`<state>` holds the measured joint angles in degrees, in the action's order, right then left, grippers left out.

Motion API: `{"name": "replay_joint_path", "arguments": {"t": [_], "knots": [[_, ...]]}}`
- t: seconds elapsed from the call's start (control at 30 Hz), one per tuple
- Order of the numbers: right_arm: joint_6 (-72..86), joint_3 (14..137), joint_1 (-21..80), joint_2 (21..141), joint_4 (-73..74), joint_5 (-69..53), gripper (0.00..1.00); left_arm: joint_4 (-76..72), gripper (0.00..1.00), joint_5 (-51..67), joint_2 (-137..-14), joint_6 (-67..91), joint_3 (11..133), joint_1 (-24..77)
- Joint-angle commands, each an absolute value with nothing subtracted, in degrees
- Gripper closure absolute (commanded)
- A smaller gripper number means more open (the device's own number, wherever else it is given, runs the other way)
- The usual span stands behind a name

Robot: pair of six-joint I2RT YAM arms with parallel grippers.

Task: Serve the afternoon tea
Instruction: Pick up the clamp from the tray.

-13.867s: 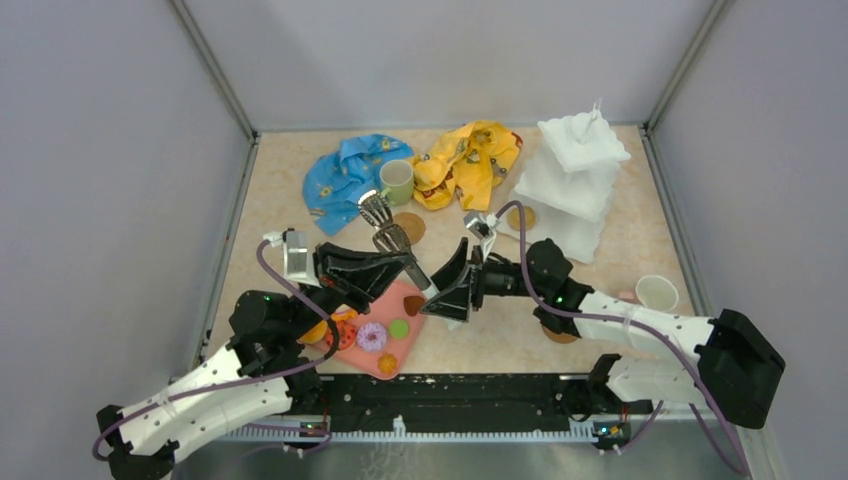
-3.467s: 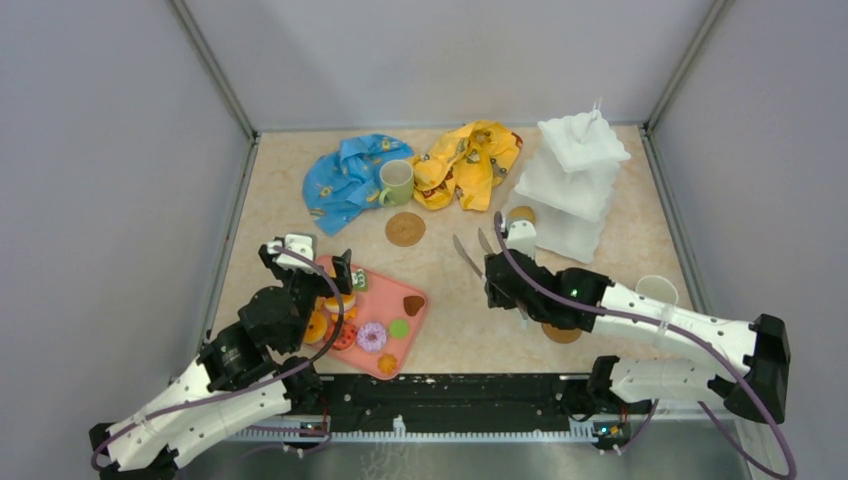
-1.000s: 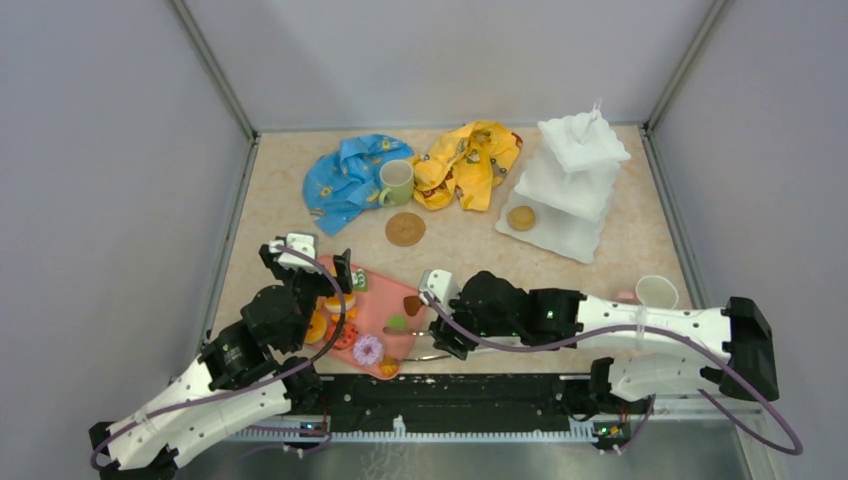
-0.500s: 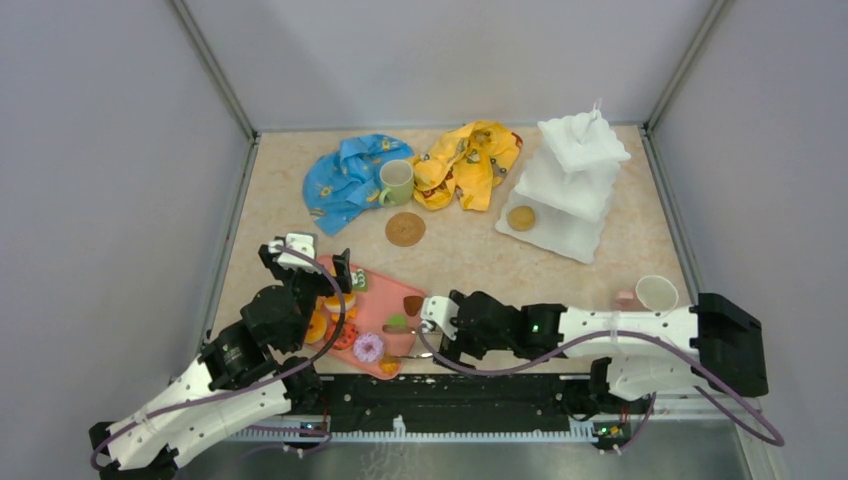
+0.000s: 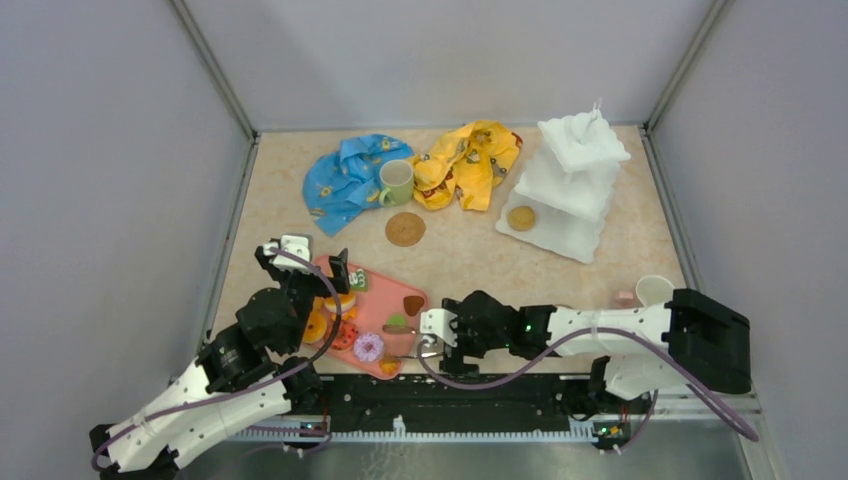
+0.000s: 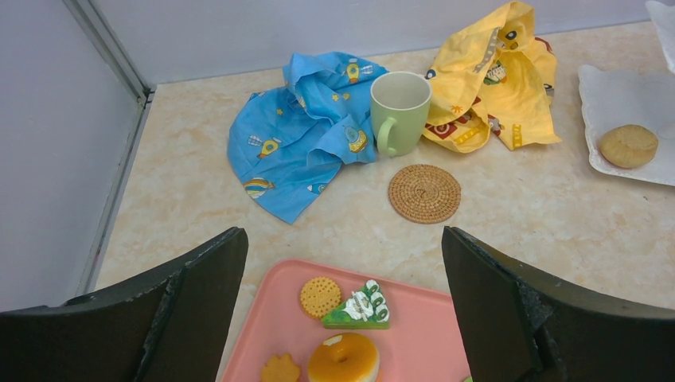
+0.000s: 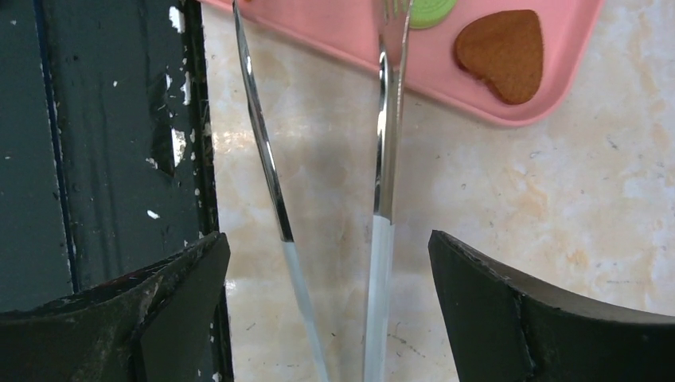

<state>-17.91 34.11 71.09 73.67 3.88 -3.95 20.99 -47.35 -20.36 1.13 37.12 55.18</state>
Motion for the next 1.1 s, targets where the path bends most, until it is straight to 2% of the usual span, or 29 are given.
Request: {"name": "replay_joint_path", "arguments": {"t": [0.0, 0.17, 0.5, 0.7, 0.83, 1.07], "knots": [[-20.1, 32.8, 69.9, 75.5, 0.4, -8.1, 0.06, 18.5, 0.01, -46.9, -19.7, 0.5, 37.0, 55.2], [-20.1, 32.3, 66.5, 76.9, -1.2, -9.8, 0.16, 18.3, 0.01, -46.9, -19.8, 0.5, 36.9, 55.2], [-20.7, 34.1, 66.1, 82.0, -2.3, -10.2, 0.20, 18.1, 0.01, -46.9, -19.6, 0.5, 36.9, 55.2], [-20.1, 35.4, 66.1, 83.8, -1.5, -9.7, 0.42, 18.2, 0.01, -46.9, -19.1, 0.5, 36.8, 55.2], [-20.1, 38.3, 66.1, 81.6, 5.9, -6.6, 0.50, 18.1, 0.01, -46.9, -19.1, 0.5, 36.8, 55.2], [-16.0, 45.3, 66.2, 70.4, 14.6, -6.2, 0.51, 18.2, 0.01, -47.0, -19.0, 0.5, 36.9, 55.2]]}}
